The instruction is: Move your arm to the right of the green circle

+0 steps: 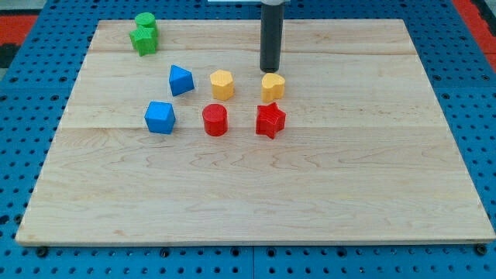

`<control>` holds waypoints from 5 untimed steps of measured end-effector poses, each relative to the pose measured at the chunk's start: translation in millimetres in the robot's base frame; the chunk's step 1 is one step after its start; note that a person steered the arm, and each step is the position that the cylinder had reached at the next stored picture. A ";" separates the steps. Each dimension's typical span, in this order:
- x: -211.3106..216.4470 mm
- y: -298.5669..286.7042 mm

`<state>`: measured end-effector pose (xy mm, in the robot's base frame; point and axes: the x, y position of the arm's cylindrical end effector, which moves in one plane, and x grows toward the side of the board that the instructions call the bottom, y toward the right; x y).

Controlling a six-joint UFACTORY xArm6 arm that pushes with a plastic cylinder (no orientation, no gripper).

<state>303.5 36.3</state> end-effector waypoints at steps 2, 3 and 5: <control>2.0 -31.1; -8.2 22.5; 77.0 171.0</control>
<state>380.5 207.3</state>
